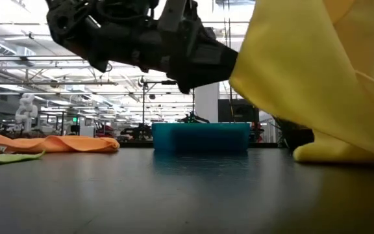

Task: Fold microfiber towels
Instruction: Fold the yellow microfiber cloth

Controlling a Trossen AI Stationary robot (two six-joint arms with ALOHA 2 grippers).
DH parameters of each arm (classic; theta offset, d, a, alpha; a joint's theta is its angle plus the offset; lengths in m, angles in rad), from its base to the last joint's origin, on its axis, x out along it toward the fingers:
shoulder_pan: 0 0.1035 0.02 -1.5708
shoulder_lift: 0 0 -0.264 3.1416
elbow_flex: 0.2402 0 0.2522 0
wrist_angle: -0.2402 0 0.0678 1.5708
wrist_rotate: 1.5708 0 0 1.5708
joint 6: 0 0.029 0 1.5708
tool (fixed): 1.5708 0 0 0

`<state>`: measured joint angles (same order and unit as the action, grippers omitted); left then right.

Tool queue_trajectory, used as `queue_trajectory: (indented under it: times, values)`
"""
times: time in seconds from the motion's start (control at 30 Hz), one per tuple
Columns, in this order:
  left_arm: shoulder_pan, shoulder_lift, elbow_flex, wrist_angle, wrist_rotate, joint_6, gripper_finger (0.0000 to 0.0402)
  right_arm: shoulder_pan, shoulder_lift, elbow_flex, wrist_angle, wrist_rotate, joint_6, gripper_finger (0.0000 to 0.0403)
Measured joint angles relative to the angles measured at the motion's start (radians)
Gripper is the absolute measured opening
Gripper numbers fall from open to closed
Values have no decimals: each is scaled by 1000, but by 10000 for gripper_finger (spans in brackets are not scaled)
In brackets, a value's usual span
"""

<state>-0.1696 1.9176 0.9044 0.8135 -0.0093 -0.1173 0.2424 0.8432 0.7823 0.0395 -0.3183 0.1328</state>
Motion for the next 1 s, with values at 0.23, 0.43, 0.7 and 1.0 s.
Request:
queue_trajectory:
  times: [0.23,0.43,0.7,1.0]
  values:
    - [-1,26,31,-57,105,-24,243,-7,1,12,-15,0,-18,0]
    - [-2,-15,30,-208,152,-35,250,-21,1,12,-37,1,-16,0]
    - [2,-97,30,-443,223,-2,236,-21,1,12,-44,1,-17,0]
    - [4,-106,32,-339,228,-46,232,-21,2,12,-45,2,-35,0]
